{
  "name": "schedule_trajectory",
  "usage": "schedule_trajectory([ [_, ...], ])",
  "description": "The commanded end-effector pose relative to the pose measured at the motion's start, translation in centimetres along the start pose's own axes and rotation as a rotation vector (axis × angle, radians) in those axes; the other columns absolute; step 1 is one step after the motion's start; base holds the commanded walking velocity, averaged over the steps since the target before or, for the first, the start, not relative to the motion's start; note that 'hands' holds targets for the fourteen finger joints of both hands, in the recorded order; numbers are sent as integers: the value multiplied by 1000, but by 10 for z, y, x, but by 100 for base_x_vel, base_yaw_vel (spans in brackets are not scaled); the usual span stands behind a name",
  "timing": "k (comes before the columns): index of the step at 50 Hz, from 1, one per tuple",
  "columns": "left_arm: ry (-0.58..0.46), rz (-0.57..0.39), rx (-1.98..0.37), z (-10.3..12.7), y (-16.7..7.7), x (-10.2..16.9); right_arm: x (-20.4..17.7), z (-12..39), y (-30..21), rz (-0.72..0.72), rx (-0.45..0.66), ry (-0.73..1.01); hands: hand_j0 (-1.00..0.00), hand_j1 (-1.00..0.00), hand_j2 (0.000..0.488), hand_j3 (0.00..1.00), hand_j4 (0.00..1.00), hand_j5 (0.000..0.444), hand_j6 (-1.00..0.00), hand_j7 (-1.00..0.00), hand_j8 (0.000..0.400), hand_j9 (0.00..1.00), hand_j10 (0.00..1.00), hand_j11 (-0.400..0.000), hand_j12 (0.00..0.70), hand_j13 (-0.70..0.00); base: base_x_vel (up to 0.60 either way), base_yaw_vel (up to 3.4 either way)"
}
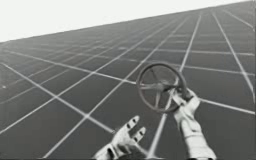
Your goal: Pick up and drop off the object
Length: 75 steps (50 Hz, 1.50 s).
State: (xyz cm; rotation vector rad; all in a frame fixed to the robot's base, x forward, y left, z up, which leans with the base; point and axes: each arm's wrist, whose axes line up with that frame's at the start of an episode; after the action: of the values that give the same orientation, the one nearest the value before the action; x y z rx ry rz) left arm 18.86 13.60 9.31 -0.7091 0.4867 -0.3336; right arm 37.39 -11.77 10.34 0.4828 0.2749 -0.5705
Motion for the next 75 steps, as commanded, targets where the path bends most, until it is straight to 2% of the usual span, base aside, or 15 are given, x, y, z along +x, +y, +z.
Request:
schedule_trajectory([
  [1,-9,-3,-13,-1,3,-2,-4,6,8,21,1,-25,0,0,0,1000,1000,0,0,0,0,1000,1000,-400,0,-700,57,-10],
  [75,-9,-3,-13,-1,3,-2,-4,6,8,21,1,-25,0,0,0,1000,1000,0,0,0,0,1000,1000,-400,0,-700,50,-20],
])
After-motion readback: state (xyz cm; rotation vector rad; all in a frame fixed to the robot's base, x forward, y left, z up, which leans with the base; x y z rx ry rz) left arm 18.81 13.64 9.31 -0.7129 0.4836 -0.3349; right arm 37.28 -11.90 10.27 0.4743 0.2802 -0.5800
